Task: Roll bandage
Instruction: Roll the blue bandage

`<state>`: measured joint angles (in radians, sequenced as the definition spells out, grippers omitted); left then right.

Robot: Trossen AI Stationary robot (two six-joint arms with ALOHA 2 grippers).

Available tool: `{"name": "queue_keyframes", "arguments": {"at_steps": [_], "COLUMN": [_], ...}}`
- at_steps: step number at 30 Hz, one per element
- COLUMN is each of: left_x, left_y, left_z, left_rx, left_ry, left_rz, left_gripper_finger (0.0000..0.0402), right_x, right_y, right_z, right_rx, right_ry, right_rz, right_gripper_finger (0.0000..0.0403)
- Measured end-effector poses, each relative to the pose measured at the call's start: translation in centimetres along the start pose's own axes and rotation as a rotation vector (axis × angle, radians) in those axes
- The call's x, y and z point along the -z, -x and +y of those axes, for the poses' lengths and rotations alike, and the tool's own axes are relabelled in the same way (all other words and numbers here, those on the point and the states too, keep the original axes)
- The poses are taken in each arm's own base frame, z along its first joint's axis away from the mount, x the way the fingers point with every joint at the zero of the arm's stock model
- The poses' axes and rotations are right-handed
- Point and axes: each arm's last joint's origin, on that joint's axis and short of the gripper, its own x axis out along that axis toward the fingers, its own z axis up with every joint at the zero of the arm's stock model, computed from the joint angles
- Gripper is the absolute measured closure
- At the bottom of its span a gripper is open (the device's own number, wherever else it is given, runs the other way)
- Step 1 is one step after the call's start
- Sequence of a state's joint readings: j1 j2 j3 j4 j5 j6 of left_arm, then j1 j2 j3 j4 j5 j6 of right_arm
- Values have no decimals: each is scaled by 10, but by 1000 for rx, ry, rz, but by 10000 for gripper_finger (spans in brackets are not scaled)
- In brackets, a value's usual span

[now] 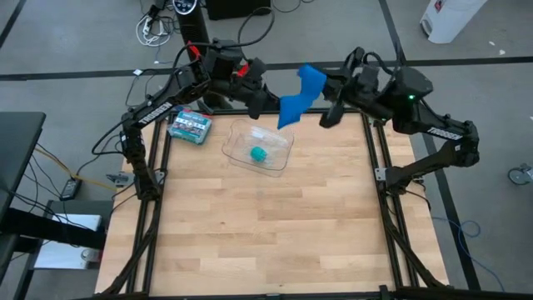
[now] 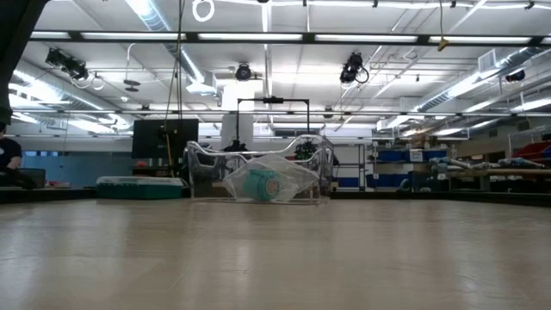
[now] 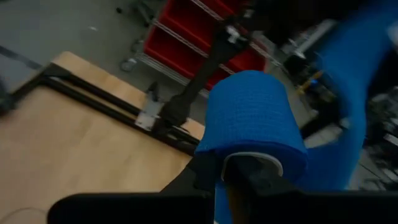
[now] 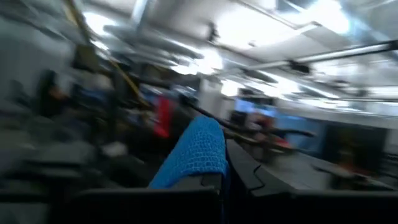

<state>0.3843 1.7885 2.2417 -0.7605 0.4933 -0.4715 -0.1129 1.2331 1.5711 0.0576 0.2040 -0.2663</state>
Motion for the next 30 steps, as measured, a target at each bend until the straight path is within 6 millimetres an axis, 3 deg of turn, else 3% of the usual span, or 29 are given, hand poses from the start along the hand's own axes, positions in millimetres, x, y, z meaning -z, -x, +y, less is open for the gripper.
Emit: {"name": "queue_keyframes", "arguments": {"at_steps": [10, 17, 30], "left_x": [-5, -10, -16], "left_y": [3, 9, 17], "left_z": [9, 19, 31], "left_rx": [-192, -224, -229], "left_ry": [-73, -62, -19], "left_rz": [-91, -110, -133], "left_gripper_finger": [374, 373, 373], "right_x": [-10, -16, -11], "right_y": [7, 18, 37], "right_z": [29, 54, 91], "right_rx": [-560, -895, -1036], "right_ry": [-329, -599, -686], "right_rz": [-94, -6, 225], "right_gripper_finger": [403, 403, 403]}}
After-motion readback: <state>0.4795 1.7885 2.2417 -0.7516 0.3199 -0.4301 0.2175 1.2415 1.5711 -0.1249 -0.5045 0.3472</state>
